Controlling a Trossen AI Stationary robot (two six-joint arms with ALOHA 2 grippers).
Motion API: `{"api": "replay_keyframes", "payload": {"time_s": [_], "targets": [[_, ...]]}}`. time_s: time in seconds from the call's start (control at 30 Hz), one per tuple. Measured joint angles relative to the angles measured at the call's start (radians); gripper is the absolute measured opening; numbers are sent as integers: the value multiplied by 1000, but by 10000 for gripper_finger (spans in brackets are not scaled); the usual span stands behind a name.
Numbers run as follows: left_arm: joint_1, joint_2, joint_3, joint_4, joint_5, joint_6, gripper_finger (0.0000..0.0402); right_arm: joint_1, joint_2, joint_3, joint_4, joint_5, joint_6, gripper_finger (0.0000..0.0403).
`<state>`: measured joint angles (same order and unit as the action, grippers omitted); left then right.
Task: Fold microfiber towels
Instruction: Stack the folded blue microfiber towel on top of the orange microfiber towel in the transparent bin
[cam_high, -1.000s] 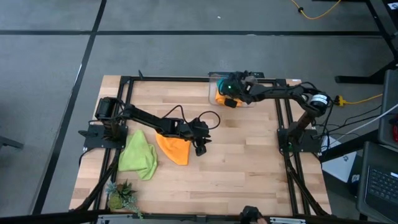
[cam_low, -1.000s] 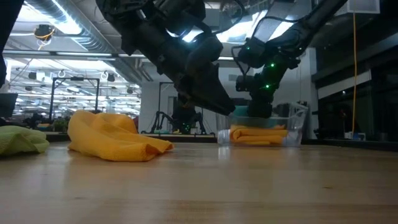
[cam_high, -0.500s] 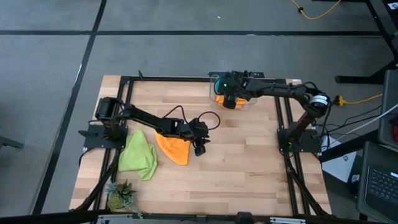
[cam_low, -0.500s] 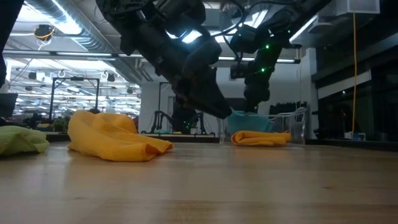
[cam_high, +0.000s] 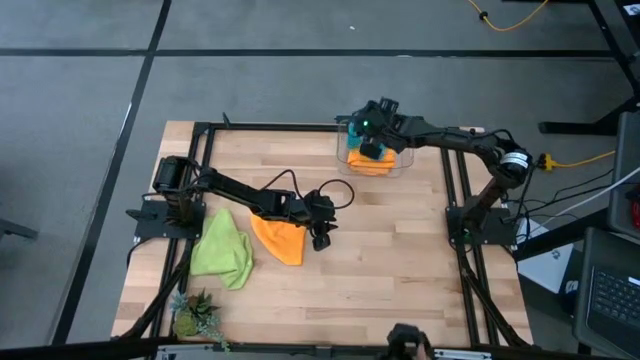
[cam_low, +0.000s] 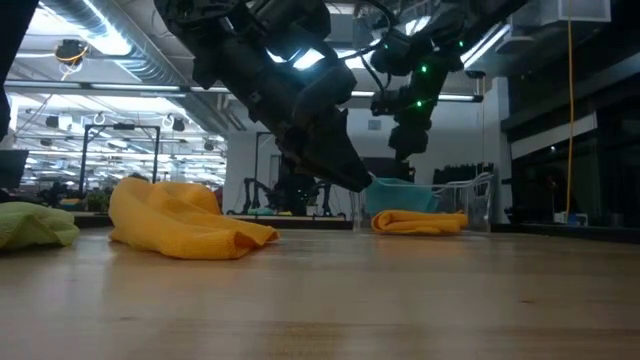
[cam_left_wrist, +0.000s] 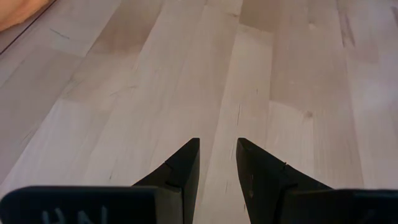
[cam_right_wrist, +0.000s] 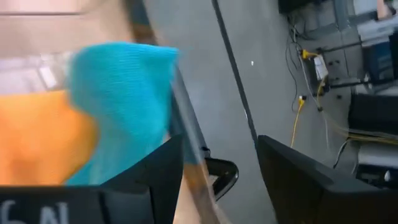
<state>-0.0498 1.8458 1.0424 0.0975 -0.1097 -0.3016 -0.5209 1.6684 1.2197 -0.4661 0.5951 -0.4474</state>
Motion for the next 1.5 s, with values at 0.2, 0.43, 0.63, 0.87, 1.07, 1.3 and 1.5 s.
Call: {"api": "replay_keyframes", "payload": {"time_s": [0.2, 0.43, 0.63, 0.87, 1.07, 1.3, 1.5], "targets": [[0, 0, 0, 0, 0, 0, 99, -72, 22, -16, 92, -103, -54, 205], [0, 0, 0, 0, 0, 0, 99, -35, 101, -18, 33, -194, -75, 204], [1, 0, 0, 1, 0, 5, 99, 50, 52, -17, -33, -228, -56, 204], [2, 0, 0, 1, -1, 24, 99, 81, 48, -15, -172, -371, -33, 204], [2, 0, 0, 1, -1, 24, 99, 71, -8, 25, -93, -241, -15, 204], [2, 0, 0, 1, -1, 24, 99, -1, 44, 23, -65, -298, 367, 204], [2, 0, 0, 2, 0, 24, 99, -1, 89, 22, -82, -357, 473, 204]]}}
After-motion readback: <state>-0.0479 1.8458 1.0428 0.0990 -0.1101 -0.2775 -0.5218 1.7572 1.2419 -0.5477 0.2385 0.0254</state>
